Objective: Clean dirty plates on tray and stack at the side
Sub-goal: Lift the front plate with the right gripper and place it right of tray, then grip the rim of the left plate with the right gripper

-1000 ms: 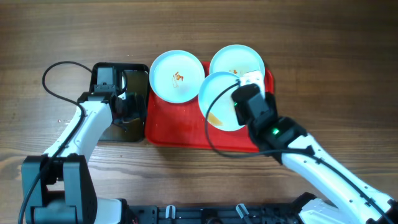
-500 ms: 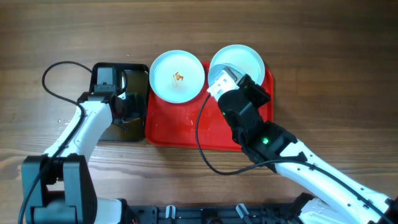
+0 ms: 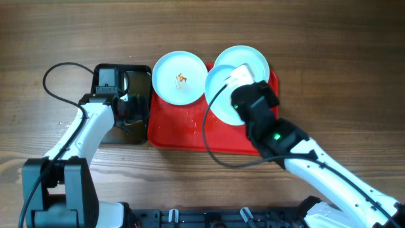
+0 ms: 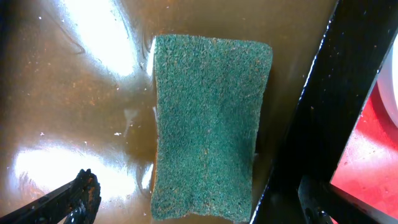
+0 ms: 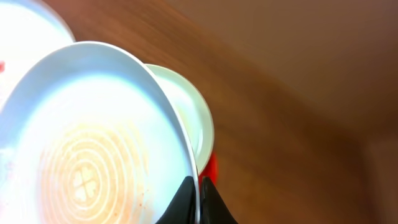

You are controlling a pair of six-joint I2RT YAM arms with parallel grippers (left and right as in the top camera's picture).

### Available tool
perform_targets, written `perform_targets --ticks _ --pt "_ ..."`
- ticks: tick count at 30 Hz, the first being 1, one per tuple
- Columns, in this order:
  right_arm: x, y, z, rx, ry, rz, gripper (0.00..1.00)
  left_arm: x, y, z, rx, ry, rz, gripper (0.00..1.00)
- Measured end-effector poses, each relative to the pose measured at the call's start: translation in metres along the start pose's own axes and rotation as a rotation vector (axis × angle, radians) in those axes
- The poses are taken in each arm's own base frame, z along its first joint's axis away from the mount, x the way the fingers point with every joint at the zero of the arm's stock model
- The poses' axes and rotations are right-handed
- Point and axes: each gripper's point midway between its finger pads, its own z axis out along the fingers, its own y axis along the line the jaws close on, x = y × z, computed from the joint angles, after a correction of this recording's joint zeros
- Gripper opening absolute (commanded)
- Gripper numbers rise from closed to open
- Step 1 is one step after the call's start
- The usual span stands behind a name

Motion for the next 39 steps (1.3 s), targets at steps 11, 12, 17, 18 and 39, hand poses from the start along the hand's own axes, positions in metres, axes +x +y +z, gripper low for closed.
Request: perform_targets --ticks 11,12,17,18,39 --pt "0.105 -0.114 0.041 0.022 0.298 0.887 0.04 0.000 0.000 0.000 0.000 0.000 0.000 1.00" --pt "0.124 -0.132 0.039 0.056 0.333 0.957 0.04 0.000 0.000 0.000 0.000 0.000 0.000 1.00" --pt "0.200 -0.180 0.026 0.233 0.495 1.121 0.04 0.000 0.000 0.000 0.000 0.000 0.000 1.00" --pt "0.212 -0.181 0.028 0.247 0.533 1.135 0.04 0.000 0.000 0.000 0.000 0.000 0.000 1.00" --pt "0.066 -0.050 0.007 -0.509 0.327 0.833 0.69 0.000 0.000 0.000 0.000 0.000 0.000 1.00"
